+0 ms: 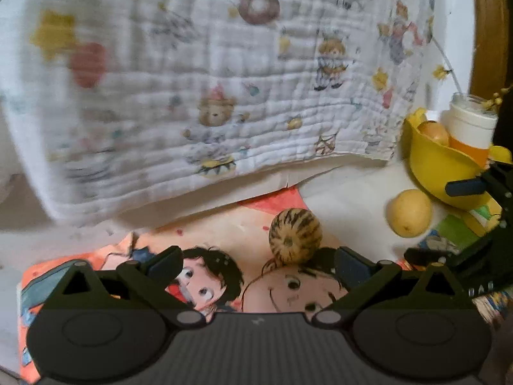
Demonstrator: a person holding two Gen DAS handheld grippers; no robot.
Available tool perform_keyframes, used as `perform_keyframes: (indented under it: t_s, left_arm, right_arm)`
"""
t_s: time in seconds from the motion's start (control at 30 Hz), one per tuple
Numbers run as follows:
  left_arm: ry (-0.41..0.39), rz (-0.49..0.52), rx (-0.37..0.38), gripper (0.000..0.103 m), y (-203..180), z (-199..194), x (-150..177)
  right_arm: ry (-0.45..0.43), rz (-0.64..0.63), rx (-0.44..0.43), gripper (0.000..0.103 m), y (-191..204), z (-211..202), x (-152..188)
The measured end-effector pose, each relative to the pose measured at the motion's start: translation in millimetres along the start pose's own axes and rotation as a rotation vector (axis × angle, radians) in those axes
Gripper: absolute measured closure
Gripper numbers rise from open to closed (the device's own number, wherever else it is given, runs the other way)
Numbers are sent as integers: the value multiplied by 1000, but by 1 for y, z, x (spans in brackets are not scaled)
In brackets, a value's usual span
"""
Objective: Organize fruits
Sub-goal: 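Grasp the yellow pear with the right tool while the left tool grasps the other striped fruit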
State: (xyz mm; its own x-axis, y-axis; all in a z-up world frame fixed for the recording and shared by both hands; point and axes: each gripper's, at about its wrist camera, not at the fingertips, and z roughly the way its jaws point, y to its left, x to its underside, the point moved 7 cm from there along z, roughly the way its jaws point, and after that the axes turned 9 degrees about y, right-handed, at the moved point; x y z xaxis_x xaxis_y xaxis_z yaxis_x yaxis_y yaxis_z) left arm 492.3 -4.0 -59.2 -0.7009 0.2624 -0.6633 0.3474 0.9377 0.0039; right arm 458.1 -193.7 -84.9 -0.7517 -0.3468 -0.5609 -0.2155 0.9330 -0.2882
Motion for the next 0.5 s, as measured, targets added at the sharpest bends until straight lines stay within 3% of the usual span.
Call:
perform_keyframes:
  t_s: [0.2,0.5]
  left_arm:
    - [40,-38,16,1,-5,38,-7]
    - [46,-45,46,1,-18,60,-14]
  right_arm:
    - [21,-25,56,3,0,19,0]
    - [22,67,28,8,-5,32,-5]
